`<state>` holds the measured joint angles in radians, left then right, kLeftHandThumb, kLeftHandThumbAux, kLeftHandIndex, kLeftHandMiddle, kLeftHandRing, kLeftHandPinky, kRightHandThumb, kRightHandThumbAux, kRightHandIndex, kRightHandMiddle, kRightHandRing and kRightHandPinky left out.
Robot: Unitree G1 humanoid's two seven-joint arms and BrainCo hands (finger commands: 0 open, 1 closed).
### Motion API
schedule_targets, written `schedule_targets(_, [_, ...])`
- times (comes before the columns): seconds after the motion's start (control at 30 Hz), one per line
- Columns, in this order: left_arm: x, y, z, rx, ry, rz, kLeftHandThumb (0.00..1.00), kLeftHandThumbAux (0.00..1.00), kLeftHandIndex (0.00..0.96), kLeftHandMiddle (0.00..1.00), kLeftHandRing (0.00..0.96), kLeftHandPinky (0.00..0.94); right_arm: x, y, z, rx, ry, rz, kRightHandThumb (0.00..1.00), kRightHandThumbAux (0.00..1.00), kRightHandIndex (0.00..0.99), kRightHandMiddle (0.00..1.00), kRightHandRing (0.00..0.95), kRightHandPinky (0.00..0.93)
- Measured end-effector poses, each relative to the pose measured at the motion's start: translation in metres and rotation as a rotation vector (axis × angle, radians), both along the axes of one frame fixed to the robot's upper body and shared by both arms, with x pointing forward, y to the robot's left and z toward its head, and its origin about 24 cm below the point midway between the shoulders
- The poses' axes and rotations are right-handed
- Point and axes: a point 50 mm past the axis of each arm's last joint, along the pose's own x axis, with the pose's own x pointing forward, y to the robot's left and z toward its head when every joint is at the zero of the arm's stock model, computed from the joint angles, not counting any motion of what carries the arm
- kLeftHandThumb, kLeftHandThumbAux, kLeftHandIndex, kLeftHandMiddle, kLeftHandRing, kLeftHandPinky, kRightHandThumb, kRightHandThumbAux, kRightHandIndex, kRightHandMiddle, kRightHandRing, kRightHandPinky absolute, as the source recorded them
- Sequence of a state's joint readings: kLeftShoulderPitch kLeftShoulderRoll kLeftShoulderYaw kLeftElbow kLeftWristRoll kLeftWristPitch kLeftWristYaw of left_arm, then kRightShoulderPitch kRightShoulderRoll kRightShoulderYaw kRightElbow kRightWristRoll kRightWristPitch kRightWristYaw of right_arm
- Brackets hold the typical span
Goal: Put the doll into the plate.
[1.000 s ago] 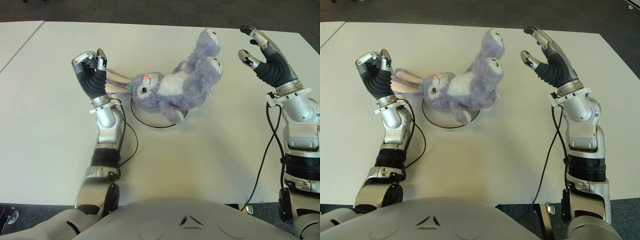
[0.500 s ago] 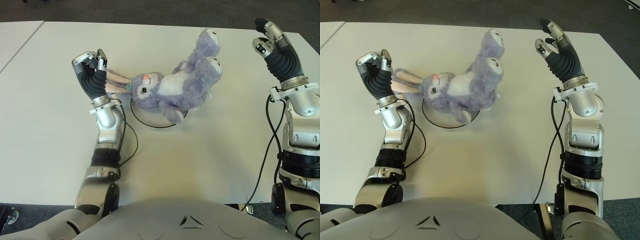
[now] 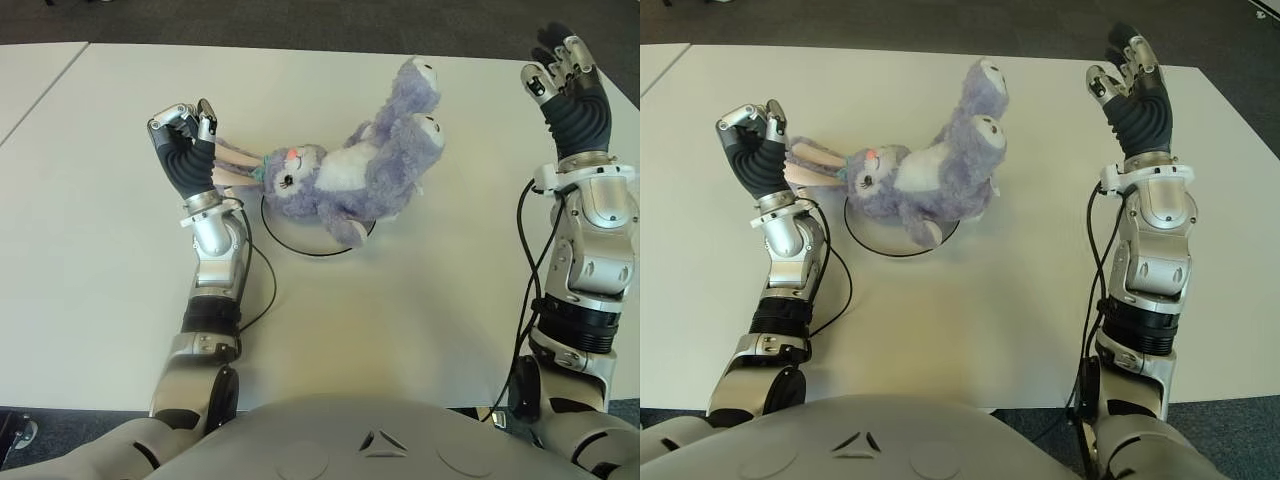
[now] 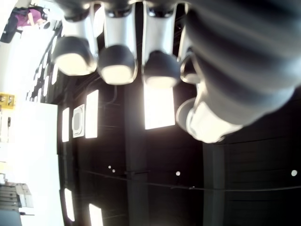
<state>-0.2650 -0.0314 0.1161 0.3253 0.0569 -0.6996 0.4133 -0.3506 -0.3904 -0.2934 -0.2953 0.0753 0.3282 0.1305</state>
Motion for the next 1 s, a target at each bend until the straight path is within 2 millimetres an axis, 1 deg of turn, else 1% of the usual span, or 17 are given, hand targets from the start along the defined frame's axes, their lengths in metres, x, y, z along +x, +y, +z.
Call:
schedule_targets(0.17, [0.003,-0.001,-0.003,0.009,0.043,-0.014,0.561,0.755,0.834,0.884,0.887,0.884,0.008,0.004,-0.012,0.125,0.013,-0.030,0.406,0.672,0.109,0.065,0.076,0.177])
schedule_targets(0.33, [0.004,-0.001,-0.005,0.013,0.072,-0.023,0.558,0.755,0.836,0.885,0.888,0.886,0.014,0.006,-0.027,0.179,0.052,-0.048,0.364,0.684,0.112,0.071,0.087,0.188])
schedule_targets(0.43, [0.005,-0.001,-0.005,0.014,0.087,-0.023,0.547,0.754,0.837,0.888,0.892,0.890,0.016,0.006,-0.032,0.193,0.057,-0.053,0.307,0.697,0.141,0.094,0.114,0.209])
schedule_targets(0.5, [0.006,-0.001,-0.006,0.018,0.103,-0.028,0.543,0.753,0.838,0.889,0.893,0.891,0.018,0.006,-0.036,0.201,0.054,-0.053,0.288,0.703,0.154,0.103,0.123,0.214])
schedule_targets(0.57, [0.007,-0.001,-0.008,0.023,0.118,-0.035,0.541,0.752,0.837,0.889,0.893,0.890,0.020,0.007,-0.041,0.205,0.057,-0.054,0.268,0.714,0.175,0.130,0.152,0.253])
schedule_targets(0.6, [0.007,-0.002,-0.008,0.025,0.127,-0.040,0.540,0.752,0.836,0.888,0.892,0.889,0.022,0.007,-0.045,0.205,0.061,-0.058,0.247,0.724,0.194,0.159,0.184,0.281])
schedule_targets(0.63, [0.008,-0.002,-0.009,0.027,0.138,-0.046,0.539,0.751,0.836,0.887,0.891,0.887,0.024,0.006,-0.050,0.206,0.067,-0.062,0.222,0.733,0.214,0.189,0.216,0.306])
schedule_targets(0.73, [0.010,-0.003,-0.012,0.020,0.184,-0.082,0.539,0.749,0.836,0.885,0.890,0.885,0.029,0.005,-0.067,0.220,0.112,-0.076,0.176,0.745,0.252,0.235,0.266,0.340])
schedule_targets(0.83, [0.012,-0.004,-0.016,0.008,0.226,-0.126,0.544,0.743,0.836,0.884,0.887,0.882,0.031,0.006,-0.079,0.232,0.146,-0.078,0.140,0.749,0.282,0.261,0.290,0.343])
schedule_targets(1.0, [0.016,-0.006,-0.023,-0.008,0.302,-0.200,0.542,0.741,0.834,0.883,0.884,0.880,0.032,0.014,-0.090,0.243,0.164,-0.061,0.114,0.759,0.306,0.289,0.315,0.357])
